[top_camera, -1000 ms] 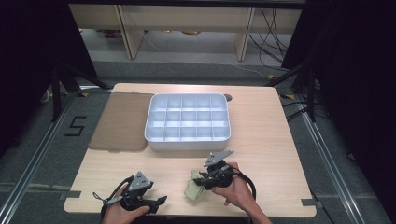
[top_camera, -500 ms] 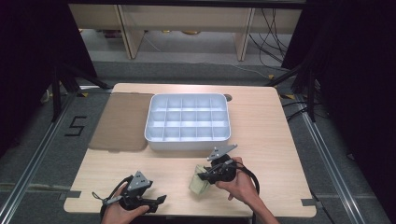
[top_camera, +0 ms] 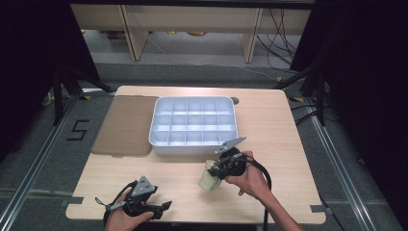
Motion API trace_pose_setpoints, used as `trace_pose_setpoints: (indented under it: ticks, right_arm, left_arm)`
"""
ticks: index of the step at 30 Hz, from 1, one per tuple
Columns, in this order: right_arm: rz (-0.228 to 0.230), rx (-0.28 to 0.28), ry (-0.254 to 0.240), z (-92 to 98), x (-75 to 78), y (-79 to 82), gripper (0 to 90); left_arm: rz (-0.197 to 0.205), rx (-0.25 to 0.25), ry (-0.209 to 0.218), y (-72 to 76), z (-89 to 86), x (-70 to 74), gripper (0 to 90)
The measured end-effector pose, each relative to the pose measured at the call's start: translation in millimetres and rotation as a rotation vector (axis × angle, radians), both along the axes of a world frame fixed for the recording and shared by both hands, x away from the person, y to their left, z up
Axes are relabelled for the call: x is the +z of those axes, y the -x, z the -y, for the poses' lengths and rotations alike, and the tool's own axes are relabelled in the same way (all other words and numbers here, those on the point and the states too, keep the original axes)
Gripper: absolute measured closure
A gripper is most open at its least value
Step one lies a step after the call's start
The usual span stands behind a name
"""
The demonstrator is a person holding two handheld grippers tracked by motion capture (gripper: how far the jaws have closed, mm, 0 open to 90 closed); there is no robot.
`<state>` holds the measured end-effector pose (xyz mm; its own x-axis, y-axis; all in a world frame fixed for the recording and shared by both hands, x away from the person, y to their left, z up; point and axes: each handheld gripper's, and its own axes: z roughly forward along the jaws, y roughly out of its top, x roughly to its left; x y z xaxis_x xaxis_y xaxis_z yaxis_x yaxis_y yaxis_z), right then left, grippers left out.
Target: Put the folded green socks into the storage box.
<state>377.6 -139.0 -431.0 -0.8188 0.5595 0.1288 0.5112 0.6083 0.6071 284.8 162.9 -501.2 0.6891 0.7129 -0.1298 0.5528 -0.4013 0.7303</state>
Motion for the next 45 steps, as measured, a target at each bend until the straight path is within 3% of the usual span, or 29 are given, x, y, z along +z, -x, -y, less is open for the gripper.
trace_pose_setpoints:
  ticks: [1,5,7,8,9,13,20,21,25,27,29,36,37,40,42,45]
  right_arm:
    - [-0.025,-0.017,0.018,0.2,3.1,0.2,72.9]
    - [-0.005,0.01,0.018,2.1,6.7,-6.1,72.8]
    - [-0.028,-0.006,0.017,2.8,9.6,-6.2,72.8]
    - [-0.011,0.005,0.014,3.9,10.7,-7.7,72.8]
    - [-0.023,-0.012,0.013,4.3,12.8,-7.1,72.8]
    - [-0.002,-0.011,0.02,9.6,23.4,-11.0,72.8]
    - [0.005,-0.037,0.005,15.1,33.1,-16.6,72.7]
    - [0.008,-0.044,0.023,16.6,35.8,-17.8,72.8]
    - [0.001,-0.038,0.015,18.3,40.9,-22.9,72.8]
    - [0.002,-0.062,0.014,18.5,43.5,-25.2,72.8]
    - [0.01,-0.059,0.018,19.8,47.3,-28.3,72.8]
    - [0.029,-0.092,0.04,27.0,61.0,-41.5,72.7]
    - [0.018,-0.108,0.046,27.4,62.5,-43.0,72.8]
    - [0.023,-0.081,0.045,30.2,63.7,-50.9,72.7]
    - [-0.01,-0.133,0.068,30.6,66.3,-55.0,72.7]
    - [-0.005,-0.127,0.069,31.4,66.4,-59.7,72.7]
  left_arm:
    - [0.0,-0.001,0.0,-0.1,0.0,0.0,25.1]
    - [0.001,-0.001,0.001,-0.1,0.2,0.3,25.0]
    - [0.002,0.0,0.003,0.0,0.7,0.1,24.7]
    - [0.002,0.0,0.004,-0.3,0.8,-0.1,24.7]
    - [0.006,-0.001,-0.02,-1.1,-0.5,0.3,24.6]
    - [0.003,-0.01,-0.022,-0.7,-0.4,0.5,24.1]
    - [0.005,0.004,-0.001,-0.1,1.7,0.0,24.0]
    - [0.007,0.003,0.0,-0.2,1.7,0.2,24.1]
    - [0.011,0.002,0.002,-0.3,1.2,1.1,24.0]
    - [0.011,0.002,0.005,-0.3,1.4,1.0,24.1]
    - [0.011,-0.01,-0.013,-0.9,0.1,1.7,24.1]
    - [0.011,0.003,0.007,-0.5,1.4,1.1,24.1]
    - [0.01,-0.006,-0.008,-0.7,0.3,1.7,24.1]
    - [0.008,-0.002,-0.007,-0.5,0.6,1.6,24.1]
    - [0.008,-0.005,-0.008,-0.4,0.8,1.5,24.1]
    - [0.009,-0.001,0.001,-0.7,1.4,0.9,24.1]
